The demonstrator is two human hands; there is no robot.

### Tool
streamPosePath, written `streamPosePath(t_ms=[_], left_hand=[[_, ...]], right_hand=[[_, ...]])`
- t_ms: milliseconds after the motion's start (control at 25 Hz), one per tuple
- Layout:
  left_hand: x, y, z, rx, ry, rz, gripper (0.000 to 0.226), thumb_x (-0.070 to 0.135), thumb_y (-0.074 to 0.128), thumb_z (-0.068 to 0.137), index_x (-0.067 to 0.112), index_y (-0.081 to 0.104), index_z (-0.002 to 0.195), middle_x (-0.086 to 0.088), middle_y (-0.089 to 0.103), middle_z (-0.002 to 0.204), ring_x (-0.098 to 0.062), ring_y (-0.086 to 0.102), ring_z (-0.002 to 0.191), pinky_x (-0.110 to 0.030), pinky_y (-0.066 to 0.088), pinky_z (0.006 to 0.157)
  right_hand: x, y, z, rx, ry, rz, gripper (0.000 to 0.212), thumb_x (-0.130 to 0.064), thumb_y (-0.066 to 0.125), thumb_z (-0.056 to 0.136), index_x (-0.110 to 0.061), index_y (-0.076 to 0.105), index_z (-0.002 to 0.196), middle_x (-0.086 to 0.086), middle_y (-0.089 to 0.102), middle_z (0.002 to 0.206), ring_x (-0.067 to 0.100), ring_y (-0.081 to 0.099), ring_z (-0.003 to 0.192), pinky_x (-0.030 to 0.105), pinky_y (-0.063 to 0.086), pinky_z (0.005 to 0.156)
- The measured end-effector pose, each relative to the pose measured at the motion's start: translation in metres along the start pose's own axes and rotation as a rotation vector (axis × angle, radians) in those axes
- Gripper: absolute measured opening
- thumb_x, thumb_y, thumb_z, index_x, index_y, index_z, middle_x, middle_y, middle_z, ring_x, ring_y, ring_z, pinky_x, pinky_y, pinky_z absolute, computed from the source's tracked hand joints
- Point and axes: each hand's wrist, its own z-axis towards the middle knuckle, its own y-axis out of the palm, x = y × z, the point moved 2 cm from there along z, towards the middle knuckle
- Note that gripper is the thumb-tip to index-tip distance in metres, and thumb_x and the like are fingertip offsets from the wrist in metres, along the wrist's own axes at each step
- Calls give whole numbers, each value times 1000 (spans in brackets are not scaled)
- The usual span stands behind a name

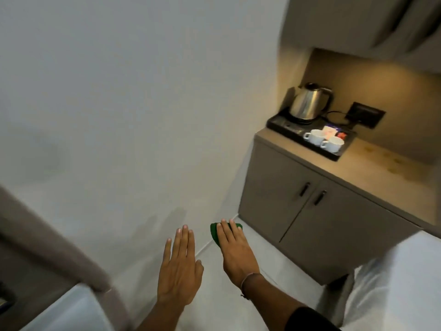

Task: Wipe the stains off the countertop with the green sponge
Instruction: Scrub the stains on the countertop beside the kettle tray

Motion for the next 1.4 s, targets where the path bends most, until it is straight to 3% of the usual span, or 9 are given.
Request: streamPosePath(t_ms=[120,240,480,680,920,1160,1280,1400], left_hand=[[101,17,74,-12,136,14,87,55,36,106,10,-18,157,-16,-17,170,-39,-10,159,-54,-8,130],[212,30,143,35,272,-44,81,50,33,105,10,-7,163,-15,-9,173,-36,-9,160,-48,-21,124],[394,36,250,-22,513,-115,86,41,49,101,4,3,164,-18,3,175,-33,-1,162,-56,9,131],[504,37,329,-99,661,-122,84,42,44,102,6,0,164,-16,2,177,-30,-3,162,-56,9,132],[589,68,420,-187,785,-115,77,56,32,108,15,3,166,-12,-2,177,-31,-6,162,-59,4,131],[612,115,479,-286,806,-70,76,63,22,105,22,4,166,-11,1,178,-32,-6,162,-64,1,129],[610,129,483,-319,772,-127,77,65,18,102,26,3,166,-8,0,178,-30,-9,162,-65,0,128],[608,135,481,-304,772,-150,76,68,17,102,29,3,166,-6,0,178,-28,-10,162,-65,-1,129]], right_hand=[[112,-38,1,46,133,-56,93,16,50,84,-11,8,162,11,11,172,33,-2,158,44,-3,124],[227,-83,-7,43,277,-101,93,17,44,84,-13,2,162,10,2,173,30,-11,156,45,-3,126],[400,-165,-30,39,487,-178,87,15,44,90,-10,4,162,14,3,172,34,-7,157,46,1,128],[508,-201,-34,64,667,-203,87,7,56,94,-13,8,163,10,8,172,32,-1,158,44,2,126],[607,-215,-22,37,838,-195,79,-8,57,102,-16,8,162,7,10,172,31,2,158,40,1,119],[661,-200,12,-23,939,-106,74,-11,50,104,-18,4,163,5,7,173,27,-2,158,40,-2,121],[662,-187,18,-71,923,-75,84,-35,52,97,-21,2,163,0,-1,172,25,-7,158,45,-3,126],[658,-180,14,-25,920,-57,81,-59,38,100,-26,0,163,-9,-8,167,20,-11,157,44,-5,127]])
